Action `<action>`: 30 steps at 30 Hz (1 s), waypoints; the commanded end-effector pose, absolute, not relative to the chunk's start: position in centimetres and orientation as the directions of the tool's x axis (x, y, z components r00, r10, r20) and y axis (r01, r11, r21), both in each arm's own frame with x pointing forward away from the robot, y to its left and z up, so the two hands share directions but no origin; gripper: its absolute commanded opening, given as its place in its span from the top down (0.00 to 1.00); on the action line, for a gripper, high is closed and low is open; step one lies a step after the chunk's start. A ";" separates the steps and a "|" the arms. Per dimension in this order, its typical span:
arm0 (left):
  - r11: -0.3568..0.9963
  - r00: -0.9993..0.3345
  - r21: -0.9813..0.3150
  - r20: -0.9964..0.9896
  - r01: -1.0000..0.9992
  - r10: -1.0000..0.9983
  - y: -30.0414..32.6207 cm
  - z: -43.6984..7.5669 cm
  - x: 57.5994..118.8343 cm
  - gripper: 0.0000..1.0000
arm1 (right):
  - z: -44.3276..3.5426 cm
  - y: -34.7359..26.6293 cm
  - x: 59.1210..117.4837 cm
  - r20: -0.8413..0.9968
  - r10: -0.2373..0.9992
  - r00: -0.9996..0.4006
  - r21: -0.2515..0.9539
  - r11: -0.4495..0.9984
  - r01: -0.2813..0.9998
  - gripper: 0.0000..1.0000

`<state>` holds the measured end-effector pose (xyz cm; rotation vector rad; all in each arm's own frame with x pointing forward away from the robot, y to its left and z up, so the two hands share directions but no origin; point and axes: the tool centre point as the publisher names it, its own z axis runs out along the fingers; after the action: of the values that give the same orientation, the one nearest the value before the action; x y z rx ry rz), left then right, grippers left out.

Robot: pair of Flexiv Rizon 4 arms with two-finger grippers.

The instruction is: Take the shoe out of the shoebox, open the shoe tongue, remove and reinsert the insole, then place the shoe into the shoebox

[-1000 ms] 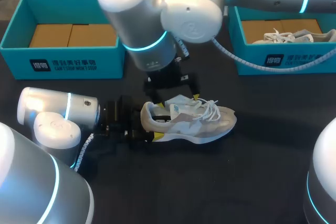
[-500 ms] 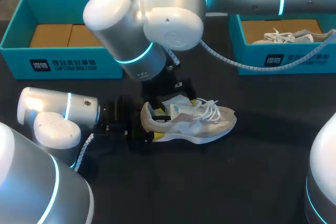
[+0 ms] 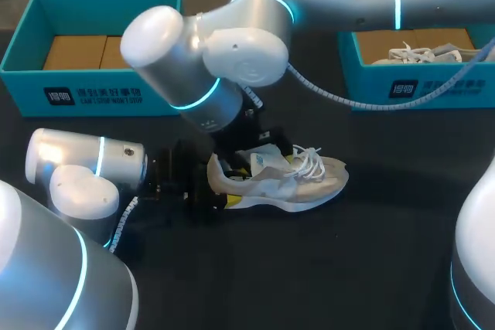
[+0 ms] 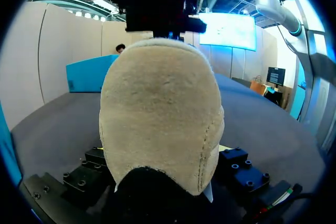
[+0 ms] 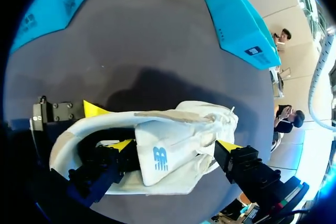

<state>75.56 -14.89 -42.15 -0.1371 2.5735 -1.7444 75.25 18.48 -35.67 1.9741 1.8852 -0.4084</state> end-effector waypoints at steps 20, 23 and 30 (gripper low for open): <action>0.370 -0.996 -0.927 0.026 -0.057 -0.089 -15.0 -42.3 75.7 1.00 | -33.7 15.3 74.5 -0.582 0.808 0.092 0.079 -0.057 0.995 0.66; 0.370 -0.996 -0.927 0.026 -0.057 -0.089 -15.0 -42.3 75.7 1.00 | -32.8 15.3 74.4 -0.585 0.806 0.090 0.083 -0.050 0.995 0.71; 0.370 -0.996 -0.927 0.026 -0.057 -0.089 -15.0 -42.3 75.7 1.00 | -31.7 14.3 74.5 -0.575 0.812 0.097 0.101 -0.048 0.994 0.73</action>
<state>75.56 -14.90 -42.14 -0.1371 2.5734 -1.7445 75.12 15.00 -32.21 1.8882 1.7775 -0.5403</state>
